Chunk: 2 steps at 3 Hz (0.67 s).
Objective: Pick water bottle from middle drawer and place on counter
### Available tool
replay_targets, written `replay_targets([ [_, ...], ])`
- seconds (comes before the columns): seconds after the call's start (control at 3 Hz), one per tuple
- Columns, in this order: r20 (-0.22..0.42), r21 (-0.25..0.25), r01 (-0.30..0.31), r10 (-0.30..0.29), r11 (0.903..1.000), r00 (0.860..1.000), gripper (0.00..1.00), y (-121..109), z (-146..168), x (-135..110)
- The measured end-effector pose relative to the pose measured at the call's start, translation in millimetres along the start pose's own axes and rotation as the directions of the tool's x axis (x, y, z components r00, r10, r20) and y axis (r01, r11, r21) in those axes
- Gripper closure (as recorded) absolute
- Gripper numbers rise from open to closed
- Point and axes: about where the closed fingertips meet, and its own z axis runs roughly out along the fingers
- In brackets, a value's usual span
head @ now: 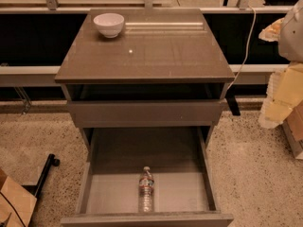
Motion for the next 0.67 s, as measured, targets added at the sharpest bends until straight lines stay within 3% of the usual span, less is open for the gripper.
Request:
replay_targets([
  [0.33,0.000,0.002,0.000,0.000,1.0000,1.000,0.00,-0.1,-0.2,-0.3],
  [0.67,-0.026,0.005,-0.038,0.038,0.9993,0.999,0.00,-3.0,19.9,-1.7],
])
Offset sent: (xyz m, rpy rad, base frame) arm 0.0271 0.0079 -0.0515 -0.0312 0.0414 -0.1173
